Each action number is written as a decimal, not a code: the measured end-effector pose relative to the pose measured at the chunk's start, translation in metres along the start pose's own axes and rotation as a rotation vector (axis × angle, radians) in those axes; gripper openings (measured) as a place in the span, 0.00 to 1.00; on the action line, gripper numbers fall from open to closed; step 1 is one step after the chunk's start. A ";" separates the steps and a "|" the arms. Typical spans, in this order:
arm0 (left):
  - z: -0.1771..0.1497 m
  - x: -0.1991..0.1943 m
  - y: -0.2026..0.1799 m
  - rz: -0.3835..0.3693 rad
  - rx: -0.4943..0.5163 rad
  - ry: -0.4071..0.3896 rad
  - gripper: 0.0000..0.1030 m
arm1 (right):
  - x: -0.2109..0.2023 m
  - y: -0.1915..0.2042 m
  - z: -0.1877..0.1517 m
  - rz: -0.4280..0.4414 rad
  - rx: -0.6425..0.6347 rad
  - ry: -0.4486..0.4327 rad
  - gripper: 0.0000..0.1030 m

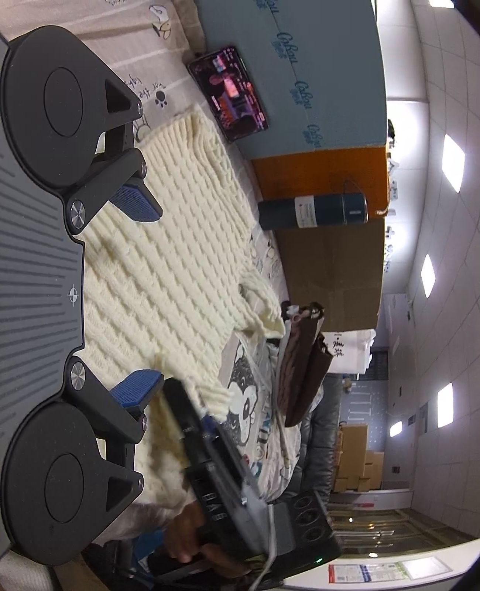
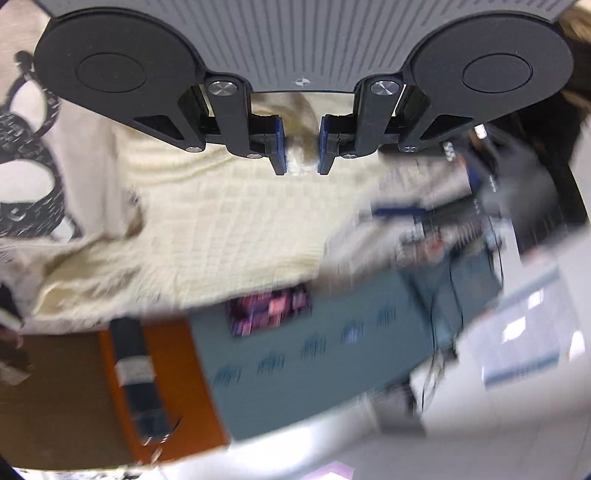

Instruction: Fold clothes

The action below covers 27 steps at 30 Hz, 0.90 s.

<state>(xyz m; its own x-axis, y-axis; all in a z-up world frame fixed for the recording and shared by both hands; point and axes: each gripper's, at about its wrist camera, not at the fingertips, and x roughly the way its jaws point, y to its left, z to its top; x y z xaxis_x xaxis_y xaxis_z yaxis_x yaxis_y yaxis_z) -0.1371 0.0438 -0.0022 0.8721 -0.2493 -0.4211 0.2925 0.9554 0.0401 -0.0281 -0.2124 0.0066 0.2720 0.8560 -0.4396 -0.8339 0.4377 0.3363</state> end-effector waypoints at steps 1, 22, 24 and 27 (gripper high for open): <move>0.000 0.000 0.001 0.005 -0.005 -0.001 0.87 | 0.003 0.003 -0.003 -0.003 -0.027 0.020 0.23; -0.002 0.003 0.014 0.055 -0.077 0.019 0.87 | -0.013 -0.168 0.073 -0.307 0.692 -0.302 0.80; -0.002 0.003 0.015 0.056 -0.086 0.023 0.87 | 0.002 -0.185 0.076 -0.340 0.781 -0.290 0.80; -0.003 0.003 0.017 0.054 -0.096 0.026 0.87 | 0.020 -0.200 0.079 -0.353 0.859 -0.271 0.80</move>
<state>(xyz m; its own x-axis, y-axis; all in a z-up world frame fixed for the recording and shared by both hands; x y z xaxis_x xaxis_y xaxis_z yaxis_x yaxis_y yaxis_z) -0.1304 0.0595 -0.0054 0.8747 -0.1944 -0.4441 0.2056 0.9784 -0.0233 0.1819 -0.2609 -0.0040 0.6310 0.6242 -0.4607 -0.0771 0.6414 0.7633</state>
